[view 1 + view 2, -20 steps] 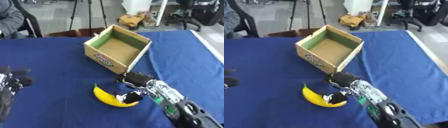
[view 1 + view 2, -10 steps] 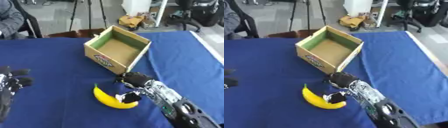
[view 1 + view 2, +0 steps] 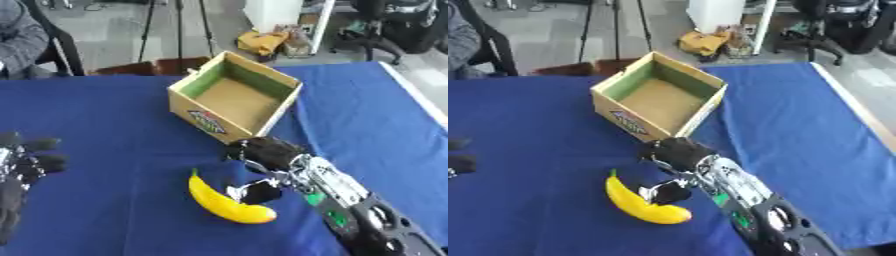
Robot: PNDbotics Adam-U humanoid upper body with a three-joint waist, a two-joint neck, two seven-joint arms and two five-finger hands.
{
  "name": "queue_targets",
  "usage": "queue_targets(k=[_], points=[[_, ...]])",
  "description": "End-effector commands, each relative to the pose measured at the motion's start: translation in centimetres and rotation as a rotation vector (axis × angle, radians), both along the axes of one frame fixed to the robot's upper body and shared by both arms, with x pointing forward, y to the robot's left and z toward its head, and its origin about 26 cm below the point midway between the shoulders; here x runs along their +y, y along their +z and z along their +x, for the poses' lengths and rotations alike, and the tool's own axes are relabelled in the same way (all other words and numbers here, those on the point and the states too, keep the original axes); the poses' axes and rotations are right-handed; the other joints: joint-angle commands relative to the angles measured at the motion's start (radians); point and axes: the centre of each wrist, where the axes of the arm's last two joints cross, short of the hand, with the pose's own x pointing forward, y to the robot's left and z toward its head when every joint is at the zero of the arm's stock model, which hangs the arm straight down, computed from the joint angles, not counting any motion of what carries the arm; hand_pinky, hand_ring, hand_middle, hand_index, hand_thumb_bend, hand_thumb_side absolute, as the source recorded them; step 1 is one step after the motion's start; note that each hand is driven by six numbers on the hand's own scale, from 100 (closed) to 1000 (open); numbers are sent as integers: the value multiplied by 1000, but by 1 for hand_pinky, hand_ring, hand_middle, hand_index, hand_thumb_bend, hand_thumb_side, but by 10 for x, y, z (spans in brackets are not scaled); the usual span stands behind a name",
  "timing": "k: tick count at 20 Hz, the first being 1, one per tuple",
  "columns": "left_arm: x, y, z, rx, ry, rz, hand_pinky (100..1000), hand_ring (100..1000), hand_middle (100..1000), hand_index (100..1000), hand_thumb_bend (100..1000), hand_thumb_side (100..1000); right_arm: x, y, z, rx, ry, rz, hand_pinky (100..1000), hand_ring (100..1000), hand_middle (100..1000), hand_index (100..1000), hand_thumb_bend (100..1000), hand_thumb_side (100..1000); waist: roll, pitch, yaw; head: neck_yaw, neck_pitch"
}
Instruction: Pick up objects on the table and place them in the box.
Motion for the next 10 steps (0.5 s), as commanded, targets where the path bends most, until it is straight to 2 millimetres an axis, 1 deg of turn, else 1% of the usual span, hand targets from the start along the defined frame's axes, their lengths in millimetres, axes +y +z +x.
queue_targets(k=[1, 6, 10], points=[[0, 7, 0, -23, -8, 7, 715, 670, 732, 688, 211, 1000, -3, 12, -4, -26, 9, -19, 655, 725, 773, 867, 100, 772, 0, -12, 1, -1, -3], [0, 7, 0, -22, -8, 8, 715, 671, 732, 689, 211, 1000, 1, 11, -10, -18, 27, -55, 656, 725, 778, 871, 100, 806, -1, -12, 0, -1, -3], [0, 7, 0, -22, -7, 7, 715, 671, 732, 689, 211, 1000, 5, 7, -13, -26, 36, -108, 661, 731, 783, 876, 160, 839, -1, -12, 0, -2, -4]])
